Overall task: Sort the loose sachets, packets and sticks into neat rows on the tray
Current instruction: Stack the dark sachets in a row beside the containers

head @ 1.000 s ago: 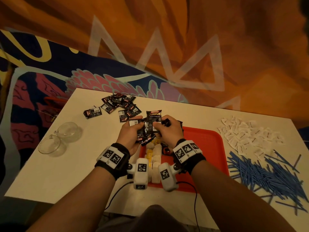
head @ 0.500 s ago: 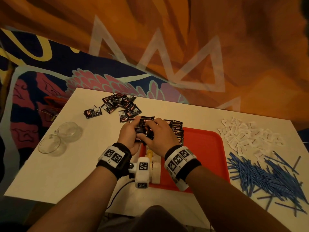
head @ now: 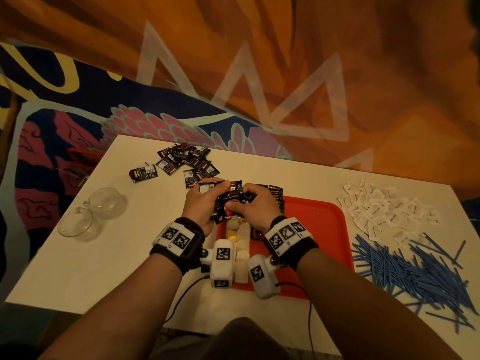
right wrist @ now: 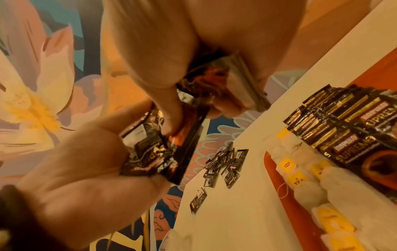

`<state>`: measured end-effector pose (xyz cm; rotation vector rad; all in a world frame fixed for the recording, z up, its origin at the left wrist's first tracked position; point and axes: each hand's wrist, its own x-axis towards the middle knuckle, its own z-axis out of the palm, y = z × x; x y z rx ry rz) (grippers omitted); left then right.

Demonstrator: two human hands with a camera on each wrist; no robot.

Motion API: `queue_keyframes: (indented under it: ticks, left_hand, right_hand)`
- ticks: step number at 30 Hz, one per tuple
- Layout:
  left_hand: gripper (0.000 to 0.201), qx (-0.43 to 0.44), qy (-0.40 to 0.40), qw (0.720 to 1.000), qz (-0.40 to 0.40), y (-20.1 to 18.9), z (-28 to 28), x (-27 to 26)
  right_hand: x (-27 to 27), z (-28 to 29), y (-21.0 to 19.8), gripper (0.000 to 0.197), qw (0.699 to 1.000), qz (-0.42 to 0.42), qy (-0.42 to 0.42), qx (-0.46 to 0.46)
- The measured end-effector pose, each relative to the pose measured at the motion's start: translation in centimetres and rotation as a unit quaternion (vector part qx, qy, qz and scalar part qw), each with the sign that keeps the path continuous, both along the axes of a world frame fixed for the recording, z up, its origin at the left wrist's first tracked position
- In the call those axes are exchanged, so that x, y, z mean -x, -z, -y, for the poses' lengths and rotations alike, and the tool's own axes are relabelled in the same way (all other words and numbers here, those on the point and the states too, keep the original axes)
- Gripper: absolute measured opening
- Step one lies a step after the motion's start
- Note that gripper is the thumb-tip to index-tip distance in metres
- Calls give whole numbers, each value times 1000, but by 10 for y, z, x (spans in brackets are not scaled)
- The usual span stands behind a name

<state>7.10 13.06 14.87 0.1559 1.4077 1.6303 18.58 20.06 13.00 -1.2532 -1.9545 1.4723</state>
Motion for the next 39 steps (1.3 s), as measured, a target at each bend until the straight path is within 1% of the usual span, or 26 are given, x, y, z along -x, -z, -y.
queue_keyframes:
  ticks: [2,4,6,8,9,11,12,13,14,15,17,19,20,22,24,25,26,28,30,32,34,36,39]
  left_hand:
    - [7,10,7,1000,-20,-1,-1,1]
    - [10,23,13,999,-24,-1,-3,2]
    - [11,30,20,999,-16,0,-4,2]
    - [7,35,29,999,0,0,-6,3]
    - [9,34,36,999,11,-1,-6,3]
    - [26,27,57,996,58,-4,-6,4]
    - [34,19,70,992,99,-6,-5,5]
    - [36,14,77,987,138,-9,-3,6]
    - [35,13,76,984,160,-13,-2,6]
    - [36,14,73,983,165,-13,-1,7]
    - [41,7,65,987,144,-10,-2,10]
    - [35,5,70,993,95,-7,-2,11]
    - [32,3,78,994,77,-5,-3,12]
    - [28,7,78,996,52,-2,-3,12]
    - [26,17,69,997,35,0,-1,13]
    - [29,23,64,997,27,2,-1,13]
    - [32,29,62,997,21,5,-1,13]
    - [30,33,72,997,13,7,1,8]
    - [24,31,80,996,18,9,2,2]
    - [25,24,79,996,39,9,4,-1]
    - [30,13,87,994,70,9,5,-2]
    - [33,16,94,992,83,10,6,-1]
    - [30,36,97,991,83,11,8,3]
  right_hand:
    - [-3,-2,0,21,1000,4,-13,-13]
    - [-6,-1,-1,22,999,0,-37,-17]
    - [-8,2,-4,24,998,-21,-60,10]
    - [-9,5,-7,27,994,-59,-68,55]
    - [-9,6,-9,27,992,-76,-65,77]
    - [-9,4,-12,26,988,-98,-39,114]
    - [-10,2,-13,26,986,-101,-20,127]
    - [-10,0,-15,27,985,-104,-4,140]
    - [-12,-2,-16,28,982,-107,10,154]
    - [-13,-4,-18,29,978,-115,21,172]
    - [-15,-7,-20,26,969,-135,38,203]
    - [-17,-10,-24,21,963,-150,56,218]
    - [-17,-12,-25,22,957,-165,65,229]
    - [-17,-14,-23,34,942,-203,77,256]
    - [-17,-16,-21,46,936,-217,85,264]
    - [-17,-15,-22,48,938,-216,82,258]
    - [-17,-14,-21,42,946,-204,72,241]
    - [-15,-9,-24,22,972,-153,28,177]
    - [-12,-5,-23,11,987,-111,-6,113]
    - [-9,-6,-19,14,992,-88,-2,87]
    - [-8,-9,-14,17,995,-65,22,78]
    - [-10,-13,-10,17,996,-49,49,53]
    - [-12,-17,-14,19,992,-69,99,-19]
